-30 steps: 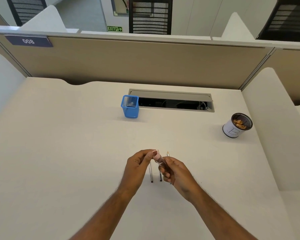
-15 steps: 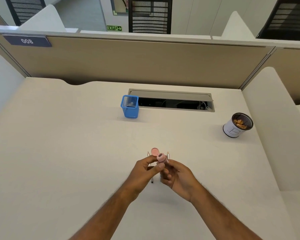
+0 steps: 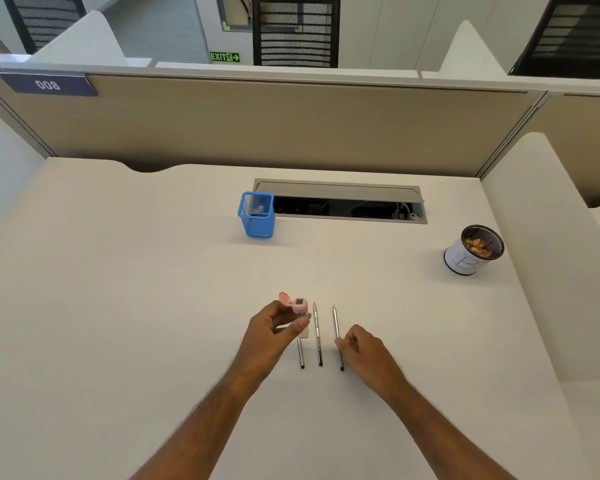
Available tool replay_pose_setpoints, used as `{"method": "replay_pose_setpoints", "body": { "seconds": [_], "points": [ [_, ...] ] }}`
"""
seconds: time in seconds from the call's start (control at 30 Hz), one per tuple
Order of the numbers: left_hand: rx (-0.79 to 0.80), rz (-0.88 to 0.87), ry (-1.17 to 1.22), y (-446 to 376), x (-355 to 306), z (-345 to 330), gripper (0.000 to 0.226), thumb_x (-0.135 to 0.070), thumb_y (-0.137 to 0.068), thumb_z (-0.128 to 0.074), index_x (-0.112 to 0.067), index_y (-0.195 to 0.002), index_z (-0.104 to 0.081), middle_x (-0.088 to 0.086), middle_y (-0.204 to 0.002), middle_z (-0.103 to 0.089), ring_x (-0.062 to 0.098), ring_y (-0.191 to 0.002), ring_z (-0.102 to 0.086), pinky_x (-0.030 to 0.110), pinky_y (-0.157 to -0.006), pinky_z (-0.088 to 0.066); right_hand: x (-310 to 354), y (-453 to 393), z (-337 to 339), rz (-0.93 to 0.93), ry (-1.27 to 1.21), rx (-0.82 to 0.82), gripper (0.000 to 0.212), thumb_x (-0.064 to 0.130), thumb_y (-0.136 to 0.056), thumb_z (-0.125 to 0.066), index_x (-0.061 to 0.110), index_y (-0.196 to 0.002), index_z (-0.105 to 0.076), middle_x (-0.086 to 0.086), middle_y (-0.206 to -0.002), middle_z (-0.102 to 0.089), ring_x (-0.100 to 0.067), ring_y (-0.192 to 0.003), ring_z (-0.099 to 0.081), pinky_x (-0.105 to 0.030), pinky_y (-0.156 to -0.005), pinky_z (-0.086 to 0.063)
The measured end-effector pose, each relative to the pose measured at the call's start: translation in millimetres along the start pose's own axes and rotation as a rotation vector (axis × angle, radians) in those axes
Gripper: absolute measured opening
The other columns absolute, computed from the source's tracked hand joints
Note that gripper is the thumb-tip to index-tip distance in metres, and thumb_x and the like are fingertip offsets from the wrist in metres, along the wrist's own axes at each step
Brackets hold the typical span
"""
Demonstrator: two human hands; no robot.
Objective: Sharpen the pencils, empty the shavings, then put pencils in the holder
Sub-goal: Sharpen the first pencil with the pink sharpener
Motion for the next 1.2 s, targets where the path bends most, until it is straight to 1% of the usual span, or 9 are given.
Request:
{"method": "replay_pose_setpoints", "body": {
  "seconds": [0.27, 0.4, 0.53, 0.67, 0.8, 0.9, 1.0, 1.1, 1.2],
  "points": [
    [-0.045, -0.019, -0.163, 4.6, 15.0, 14.2, 0.026, -0.022, -0.090, -0.094, -0.027, -0.111, -0.081, -0.014, -0.108, -0.084, 0.000, -0.095, -0.079, 0.012, -0.082, -0.059, 7.3, -4.8, -7.7, 0.187, 0.548, -0.095, 0.037, 0.058, -0.105, -0.049, 0.022, -0.098, -0.052, 0.002, -0.094, -0.071, -0.028, -0.089, -0.070, -0.036, -0.076, -0.049],
    [-0.055, -0.057, -0.192, 5.9, 12.0, 16.9, 0.032, -0.015, -0.088, -0.095, -0.030, -0.112, -0.080, -0.021, -0.111, -0.082, 0.001, -0.099, -0.080, 0.013, -0.082, -0.060, 13.8, -3.2, -12.4, 0.304, 0.652, -0.148, 0.038, 0.051, -0.108, -0.049, 0.015, -0.103, -0.060, -0.005, -0.095, -0.072, -0.036, -0.086, -0.073, -0.039, -0.070, -0.050],
    [-0.045, -0.084, -0.201, 4.9, 6.5, 17.4, 0.032, -0.013, -0.088, -0.094, -0.030, -0.112, -0.081, -0.021, -0.113, -0.081, 0.002, -0.100, -0.080, 0.013, -0.084, -0.060, 10.6, -4.2, -11.2, 0.245, 0.759, -0.121, 0.035, 0.048, -0.108, -0.043, 0.017, -0.108, -0.058, -0.001, -0.103, -0.070, -0.031, -0.093, -0.072, -0.039, -0.076, -0.050],
    [-0.031, -0.104, -0.201, 2.1, 2.7, 17.9, 0.030, -0.011, -0.095, -0.088, -0.027, -0.118, -0.080, -0.007, -0.118, -0.080, 0.006, -0.106, -0.078, 0.015, -0.090, -0.060, 3.4, -4.0, 3.1, 0.136, 0.549, -0.090, 0.026, 0.043, -0.103, -0.052, 0.021, -0.091, -0.049, 0.002, -0.087, -0.067, -0.028, -0.080, -0.063, -0.037, -0.069, -0.043],
    [-0.025, -0.143, -0.235, 4.0, -5.5, 19.4, 0.025, -0.016, -0.103, -0.079, -0.032, -0.123, -0.078, -0.007, -0.123, -0.077, 0.005, -0.113, -0.074, 0.015, -0.094, -0.057, 2.5, 7.0, 22.8, 0.089, 0.113, -0.010, 0.021, 0.036, -0.100, -0.064, 0.023, -0.084, -0.058, 0.000, -0.076, -0.076, -0.021, -0.067, -0.073, -0.040, -0.069, -0.058],
    [-0.039, -0.157, -0.222, 4.7, -10.0, 22.5, 0.027, -0.016, -0.104, -0.078, -0.034, -0.124, -0.077, -0.006, -0.123, -0.077, 0.004, -0.114, -0.073, 0.013, -0.093, -0.057, 10.0, 19.7, 38.9, 0.163, -0.097, -0.014, 0.014, 0.023, -0.100, -0.069, 0.024, -0.087, -0.064, 0.000, -0.075, -0.077, -0.013, -0.059, -0.070, -0.040, -0.067, -0.059],
    [-0.047, -0.114, -0.151, 4.3, -9.1, 25.8, 0.027, -0.015, -0.102, -0.081, -0.031, -0.124, -0.076, -0.006, -0.117, -0.082, 0.005, -0.108, -0.078, 0.012, -0.089, -0.058, 14.7, 29.6, 60.1, 0.199, -0.158, -0.096, 0.015, 0.019, -0.099, -0.072, 0.029, -0.089, -0.068, 0.001, -0.079, -0.073, -0.012, -0.063, -0.061, -0.029, -0.065, -0.053],
    [-0.037, -0.091, -0.099, 4.6, -10.4, 26.4, 0.025, -0.014, -0.100, -0.083, -0.030, -0.118, -0.076, -0.011, -0.111, -0.084, 0.006, -0.099, -0.080, 0.012, -0.085, -0.058, 25.9, 40.8, 80.9, 0.263, -0.210, -0.172, 0.018, 0.015, -0.101, -0.073, 0.031, -0.092, -0.072, 0.014, -0.088, -0.074, -0.004, -0.077, -0.068, -0.014, -0.069, -0.049],
    [-0.036, -0.084, -0.087, 5.4, -14.0, 28.0, 0.023, -0.015, -0.100, -0.084, -0.032, -0.114, -0.078, -0.010, -0.109, -0.085, 0.008, -0.098, -0.081, 0.011, -0.084, -0.058, 37.8, 50.6, 93.1, 0.310, -0.258, -0.191, 0.020, 0.013, -0.102, -0.073, 0.032, -0.095, -0.075, 0.017, -0.089, -0.073, -0.004, -0.078, -0.066, -0.010, -0.071, -0.048]
  ]
}}
Point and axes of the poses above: each hand's wrist, its own y-axis away from the middle knuckle, its own z-axis out of the back of the hand, x = y × z, the point moved 9 cm from there along -y, towards the middle knuckle
